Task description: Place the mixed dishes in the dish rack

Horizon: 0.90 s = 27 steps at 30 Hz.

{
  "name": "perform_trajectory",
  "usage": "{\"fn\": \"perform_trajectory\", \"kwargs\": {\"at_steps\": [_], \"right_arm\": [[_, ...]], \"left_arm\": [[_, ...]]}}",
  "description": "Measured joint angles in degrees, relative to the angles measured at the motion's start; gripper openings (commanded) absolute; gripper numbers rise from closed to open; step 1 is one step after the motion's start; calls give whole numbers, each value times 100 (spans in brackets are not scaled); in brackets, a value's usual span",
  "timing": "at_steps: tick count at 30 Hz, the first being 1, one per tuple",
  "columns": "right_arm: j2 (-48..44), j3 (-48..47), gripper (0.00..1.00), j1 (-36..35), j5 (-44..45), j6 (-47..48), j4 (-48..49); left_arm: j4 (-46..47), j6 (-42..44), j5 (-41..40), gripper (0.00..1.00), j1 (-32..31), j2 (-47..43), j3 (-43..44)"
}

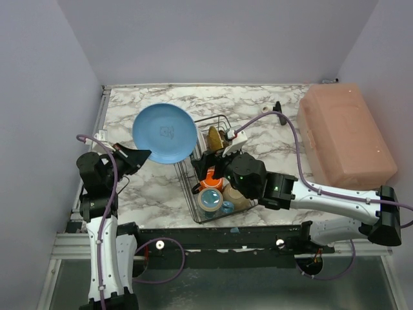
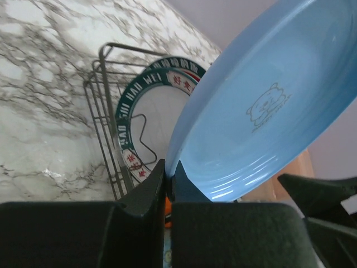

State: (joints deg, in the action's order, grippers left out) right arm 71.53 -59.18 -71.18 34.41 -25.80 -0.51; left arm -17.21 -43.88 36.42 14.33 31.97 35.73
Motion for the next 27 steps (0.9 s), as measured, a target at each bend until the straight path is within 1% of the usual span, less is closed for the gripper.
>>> {"fn": "perform_trajectory", "kwargs": {"at_steps": [4, 6, 10, 11, 12, 13, 14, 15, 16, 17, 18, 22, 23, 25, 27], "right_arm": [[-199, 186, 92, 4, -85, -85, 389], [-267, 232, 86, 15, -90, -144, 544], [-306, 286, 55, 39, -170, -210, 852], [-304, 297, 44, 42, -221, -227, 911], [-304, 308, 31, 42, -269, -223, 953], [-304, 315, 16, 44, -291, -225, 966], [-304, 326, 2, 59, -304, -208, 979], [-293, 332, 1, 87, -317, -170, 992], [-271, 337, 1, 107, -286, -136, 977], [-219, 337, 1, 146, -308, -129, 970], [-151, 334, 1, 162, -376, -142, 1005], [105, 227, 1, 107, -584, -186, 916], [212, 74, 1, 101, -584, -214, 774], [542, -466, 1, 66, -457, -264, 337], [890, -1040, 1, -28, -170, -306, -92]], "left_arm": [[146, 267, 501, 0, -348, 120, -61], [173, 413, 664, 0, -529, 138, -61], [129, 800, 848, 0, -1056, 138, -59], [81, 898, 866, 3, -1139, 149, -57], [37, 960, 863, 10, -1182, 164, -46], [-63, 1047, 850, 18, -1224, 188, 2], [-155, 1119, 824, 33, -1233, 221, 70], [-284, 1215, 743, 45, -1233, 262, 186], [-474, 1325, 588, 53, -1239, 310, 352], [-588, 1362, 538, 56, -1250, 330, 448], [-813, 1471, 199, 60, -1283, 365, 634], [-1746, 1812, -1263, 67, -1322, 417, 1239], [-1862, 1853, -1541, 71, -1322, 407, 1294], [-2153, 1912, -2371, 72, -1322, 219, 1342], [-2345, 1921, -2907, 73, -1329, 4, 1329]]}}
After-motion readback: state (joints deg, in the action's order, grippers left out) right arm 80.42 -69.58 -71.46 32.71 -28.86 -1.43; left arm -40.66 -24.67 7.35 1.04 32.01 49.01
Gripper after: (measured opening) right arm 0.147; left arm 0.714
